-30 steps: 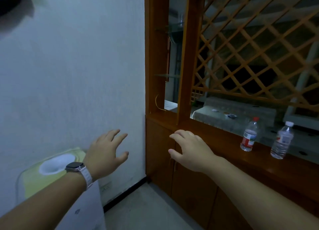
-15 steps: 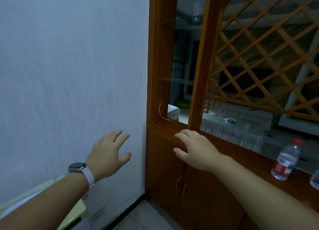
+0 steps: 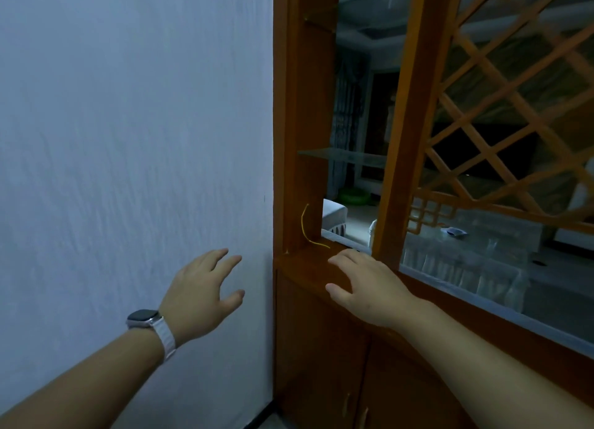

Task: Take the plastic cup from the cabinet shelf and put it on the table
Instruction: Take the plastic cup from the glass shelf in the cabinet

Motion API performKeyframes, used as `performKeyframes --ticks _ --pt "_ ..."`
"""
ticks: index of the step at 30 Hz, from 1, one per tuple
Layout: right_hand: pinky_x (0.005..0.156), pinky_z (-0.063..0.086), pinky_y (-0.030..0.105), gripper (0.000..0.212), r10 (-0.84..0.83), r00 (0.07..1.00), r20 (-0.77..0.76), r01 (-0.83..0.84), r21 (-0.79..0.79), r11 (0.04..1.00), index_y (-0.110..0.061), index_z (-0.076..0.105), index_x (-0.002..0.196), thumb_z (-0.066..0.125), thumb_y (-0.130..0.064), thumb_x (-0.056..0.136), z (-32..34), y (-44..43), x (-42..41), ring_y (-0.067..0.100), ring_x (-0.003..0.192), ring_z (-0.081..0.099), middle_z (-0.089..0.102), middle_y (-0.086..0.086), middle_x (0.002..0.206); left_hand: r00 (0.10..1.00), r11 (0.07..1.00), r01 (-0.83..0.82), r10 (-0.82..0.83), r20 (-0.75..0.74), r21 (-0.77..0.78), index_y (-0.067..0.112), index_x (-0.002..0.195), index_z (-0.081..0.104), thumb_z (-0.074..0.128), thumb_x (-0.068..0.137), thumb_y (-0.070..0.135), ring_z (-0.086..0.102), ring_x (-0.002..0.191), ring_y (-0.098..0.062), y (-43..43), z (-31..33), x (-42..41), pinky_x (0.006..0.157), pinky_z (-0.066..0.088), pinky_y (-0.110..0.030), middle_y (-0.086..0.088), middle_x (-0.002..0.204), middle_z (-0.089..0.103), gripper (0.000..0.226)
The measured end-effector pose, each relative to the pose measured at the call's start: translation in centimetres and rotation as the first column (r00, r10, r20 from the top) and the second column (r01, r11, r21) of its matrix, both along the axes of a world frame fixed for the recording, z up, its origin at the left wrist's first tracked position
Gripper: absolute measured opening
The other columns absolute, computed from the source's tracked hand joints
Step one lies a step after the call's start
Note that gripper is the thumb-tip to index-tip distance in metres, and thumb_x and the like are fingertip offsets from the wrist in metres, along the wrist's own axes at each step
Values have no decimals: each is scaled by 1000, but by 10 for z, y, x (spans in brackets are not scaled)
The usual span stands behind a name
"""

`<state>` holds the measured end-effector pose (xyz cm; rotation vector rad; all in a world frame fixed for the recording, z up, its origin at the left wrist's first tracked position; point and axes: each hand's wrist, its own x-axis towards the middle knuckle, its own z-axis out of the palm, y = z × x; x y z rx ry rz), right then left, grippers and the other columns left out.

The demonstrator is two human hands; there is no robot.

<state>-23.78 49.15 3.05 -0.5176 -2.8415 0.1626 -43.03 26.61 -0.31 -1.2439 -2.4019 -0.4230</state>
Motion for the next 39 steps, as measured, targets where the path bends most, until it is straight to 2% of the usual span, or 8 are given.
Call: performKeyframes --ticks 8,15,19,24,28,32,35,39 --pt "108 35 39 62 64 998 -2 -64 -22 998 -28 36 147 42 -56 92 15 113 -80 15 136 36 39 -7 150 1000 1000 -6 6 24 -9 17 130 57 45 77 58 57 119 -31 115 13 -67 93 49 -46 -13 133 60 67" --pt "109 34 39 61 137 989 -57 -139 -33 990 -29 35 147 42 -56 93 42 154 -122 15 138 32 35 -8 153 1000 1000 3 -4 22 20 19 137 49 38 80 63 50 127 -27 164 43 -103 103 41 -42 -9 141 53 72" --pt "110 31 35 60 194 971 -138 -192 26 981 -29 35 147 43 -55 94 72 158 -142 12 139 30 33 -9 154 1000 993 7 -8 14 119 20 139 47 36 79 64 47 129 -24 188 79 -132 105 38 -39 -6 143 51 75" --pt "112 26 33 60 208 965 -161 -189 125 974 -32 31 149 40 -56 94 111 163 -170 10 142 22 27 -11 157 999 990 33 -27 -46 136 23 138 47 34 78 66 47 130 -22 210 111 -176 106 37 -37 -5 143 51 76" --pt "107 32 28 59 197 946 -256 -143 216 966 -32 35 146 41 -57 94 155 167 -189 6 136 29 32 -15 149 989 974 113 -92 -112 198 25 138 47 35 78 66 46 130 -20 226 153 -208 106 35 -35 -1 144 51 74" --pt "102 38 26 53 218 898 -383 -101 304 947 -30 41 143 45 -52 94 211 160 -205 5 129 37 40 -14 142 967 918 242 -203 -152 316 26 134 51 39 79 65 47 128 -18 242 212 -237 104 37 -35 1 140 53 68" --pt "100 43 29 50 223 856 -466 -38 374 927 -28 46 139 47 -48 94 248 154 -216 5 124 43 46 -12 137 943 825 333 -283 -177 456 22 129 54 57 87 50 49 124 -18 254 256 -254 99 36 -32 0 136 56 51" --pt "92 46 26 46 201 795 -572 69 416 907 -25 50 135 50 -44 93 295 151 -225 4 114 48 51 -11 129 898 722 440 -375 -232 535 21 131 52 58 89 42 47 126 -19 273 312 -264 96 34 -30 -2 137 54 47"
